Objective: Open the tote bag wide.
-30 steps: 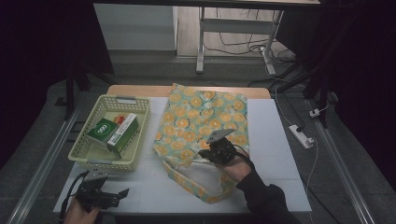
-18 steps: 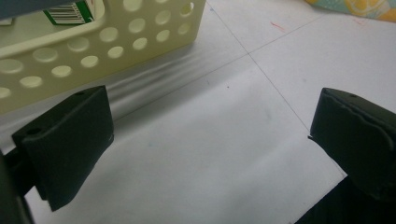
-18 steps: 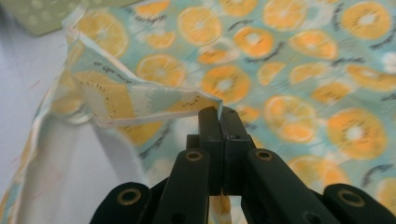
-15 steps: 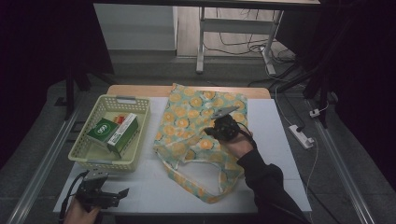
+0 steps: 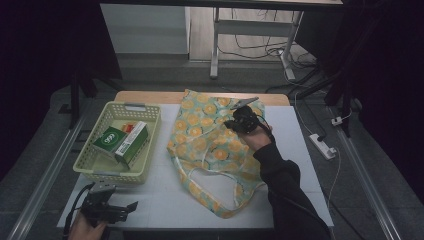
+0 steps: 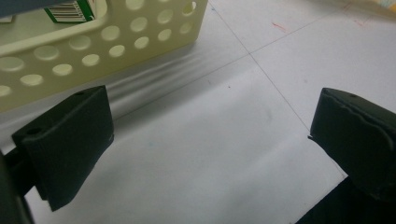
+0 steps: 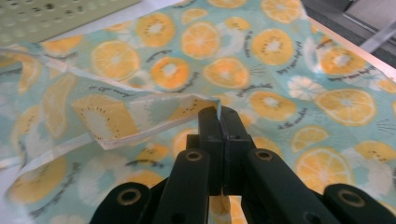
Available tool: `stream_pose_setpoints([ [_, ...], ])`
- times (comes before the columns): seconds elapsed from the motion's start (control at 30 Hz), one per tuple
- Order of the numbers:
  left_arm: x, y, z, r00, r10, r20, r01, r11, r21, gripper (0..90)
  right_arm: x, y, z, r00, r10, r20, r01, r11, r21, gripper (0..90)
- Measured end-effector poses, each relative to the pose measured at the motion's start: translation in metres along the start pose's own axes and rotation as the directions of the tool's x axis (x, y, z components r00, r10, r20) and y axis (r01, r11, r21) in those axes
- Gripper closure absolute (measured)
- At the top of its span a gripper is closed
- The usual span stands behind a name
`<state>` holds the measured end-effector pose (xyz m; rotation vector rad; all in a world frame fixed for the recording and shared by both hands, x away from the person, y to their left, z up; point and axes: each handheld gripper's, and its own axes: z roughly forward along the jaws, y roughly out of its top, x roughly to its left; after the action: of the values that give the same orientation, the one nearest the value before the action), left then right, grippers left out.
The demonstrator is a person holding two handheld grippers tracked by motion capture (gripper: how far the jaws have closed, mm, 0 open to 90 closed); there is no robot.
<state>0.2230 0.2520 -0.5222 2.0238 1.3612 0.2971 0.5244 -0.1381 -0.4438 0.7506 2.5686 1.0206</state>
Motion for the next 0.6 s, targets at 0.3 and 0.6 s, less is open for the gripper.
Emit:
stream_pose_setpoints([
  [0.3,0.0,0.0,0.0,1.0,-0.001,0.002,0.001,1.0,0.002,0.0,-0.019,0.004,0.011,0.9987,0.031,0.04,-0.031,0.9994,0.013,89.6],
  [0.6,0.0,0.0,0.0,1.0,-0.001,0.004,0.001,1.0,0.002,0.0,-0.038,-0.011,0.035,0.9947,0.072,0.074,-0.077,0.9949,0.066,89.4],
])
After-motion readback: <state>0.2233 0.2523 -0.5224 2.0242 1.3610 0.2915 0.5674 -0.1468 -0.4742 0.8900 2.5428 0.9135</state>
